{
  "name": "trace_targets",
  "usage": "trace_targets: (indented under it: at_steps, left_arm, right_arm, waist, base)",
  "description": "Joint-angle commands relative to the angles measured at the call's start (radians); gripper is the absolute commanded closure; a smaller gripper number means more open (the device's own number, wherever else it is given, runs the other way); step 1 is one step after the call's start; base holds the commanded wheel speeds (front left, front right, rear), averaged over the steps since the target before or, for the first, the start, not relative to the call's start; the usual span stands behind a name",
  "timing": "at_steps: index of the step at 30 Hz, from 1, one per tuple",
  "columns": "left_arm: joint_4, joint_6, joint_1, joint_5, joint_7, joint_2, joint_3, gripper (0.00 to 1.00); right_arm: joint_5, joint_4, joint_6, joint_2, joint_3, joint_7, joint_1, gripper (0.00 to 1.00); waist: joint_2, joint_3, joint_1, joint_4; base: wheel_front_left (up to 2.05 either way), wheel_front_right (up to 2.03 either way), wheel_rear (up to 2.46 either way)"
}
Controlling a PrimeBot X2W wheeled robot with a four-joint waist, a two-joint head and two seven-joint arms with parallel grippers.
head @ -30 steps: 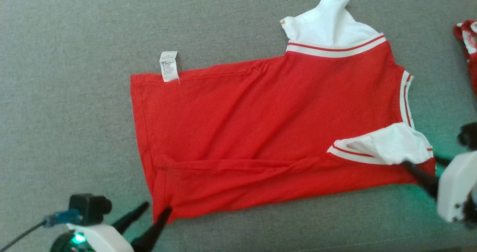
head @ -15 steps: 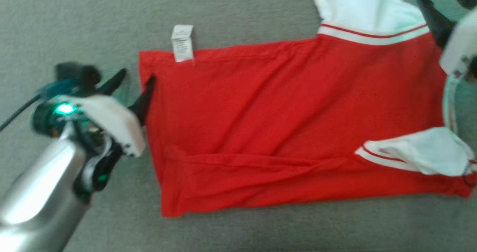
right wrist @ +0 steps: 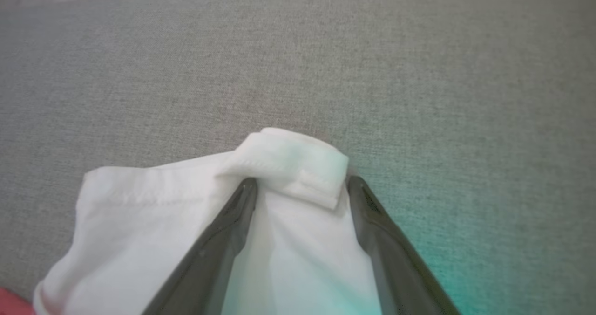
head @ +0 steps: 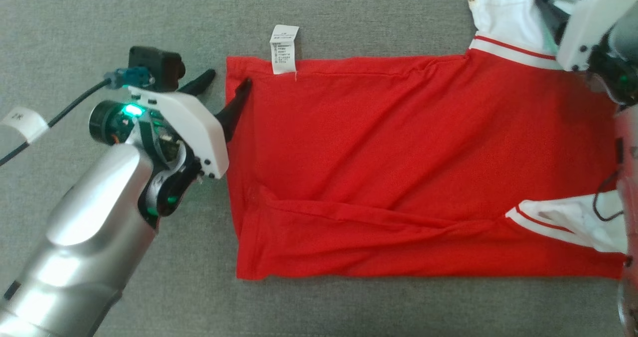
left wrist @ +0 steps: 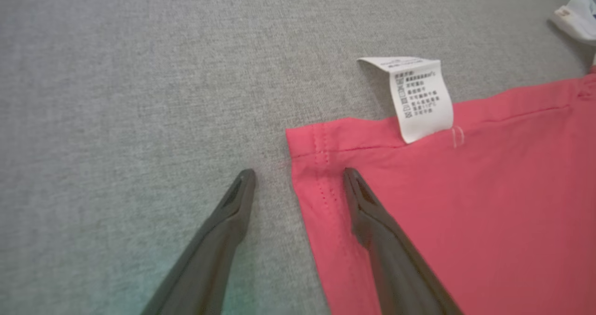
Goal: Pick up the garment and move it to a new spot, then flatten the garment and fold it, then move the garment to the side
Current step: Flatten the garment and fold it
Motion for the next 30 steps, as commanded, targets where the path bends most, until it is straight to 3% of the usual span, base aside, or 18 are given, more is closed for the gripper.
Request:
trace_targets:
  at_steps: [1, 4, 5, 6, 7, 12, 18, 23, 30]
  left_arm:
    - [0.017, -0.01, -0.008, -0.013, 0.02, 0.012, 0.007, 0.0]
    - [0.037, -0.029, -0.013, -0.026, 0.03, -0.002, -0.003, 0.0]
    - [0.04, -0.039, -0.014, -0.032, 0.031, -0.008, -0.006, 0.53]
    - [0.042, -0.049, -0.013, -0.04, 0.033, -0.014, -0.008, 0.8]
    - [0.041, -0.061, -0.017, -0.04, 0.026, -0.014, -0.011, 1.0]
    - [0.033, -0.028, -0.038, -0.035, -0.066, -0.006, 0.052, 1.0]
    - [-0.019, -0.018, -0.006, -0.062, -0.126, 0.023, 0.109, 1.0]
    - [-0.125, 0.007, 0.093, -0.092, -0.176, 0.06, 0.154, 1.0]
    - [-0.344, 0.061, 0.309, -0.14, -0.239, 0.121, 0.212, 1.0]
  right_arm:
    - [0.018, 0.004, -0.001, 0.029, 0.036, 0.005, -0.001, 0.0]
    - [0.04, 0.038, -0.001, 0.041, 0.061, 0.011, -0.01, 0.0]
    - [0.048, 0.044, -0.001, 0.043, 0.064, 0.004, -0.014, 0.98]
    - [0.06, 0.047, -0.001, 0.047, 0.069, -0.003, -0.019, 1.0]
    - [0.079, 0.039, -0.001, 0.042, 0.078, -0.036, -0.032, 1.0]
    - [0.085, 0.045, -0.001, 0.009, 0.032, -0.152, -0.093, 1.0]
    - [0.13, 0.01, -0.001, -0.023, 0.048, -0.16, -0.086, 1.0]
    - [0.206, -0.129, -0.001, -0.073, 0.081, -0.179, 0.023, 1.0]
    - [0.29, -0.403, -0.001, -0.126, 0.075, -0.169, 0.29, 1.0]
  waist:
    - [0.0, -0.003, 0.0001, -0.004]
    - [0.0, -0.006, 0.0001, -0.01]
    - [0.0, -0.006, 0.0001, -0.012]
    - [0.0, -0.007, 0.0001, -0.014]
    - [0.0, -0.008, 0.0001, -0.018]
    - [0.0, -0.018, 0.0001, -0.029]
    - [0.0, -0.047, 0.0001, -0.051]
    - [0.0, -0.079, 0.0001, -0.087]
    - [0.0, -0.13, 0.0001, -0.141]
  base:
    - [0.0, 0.0, 0.0]
    - [0.0, 0.0, 0.0]
    - [0.0, 0.0, 0.0]
    - [0.0, 0.0, 0.0]
    - [0.0, 0.0, 0.0]
    - [0.0, 0.0, 0.0]
    - [0.0, 0.0, 0.0]
    - [0.0, 0.0, 0.0]
    - [0.0, 0.0, 0.0]
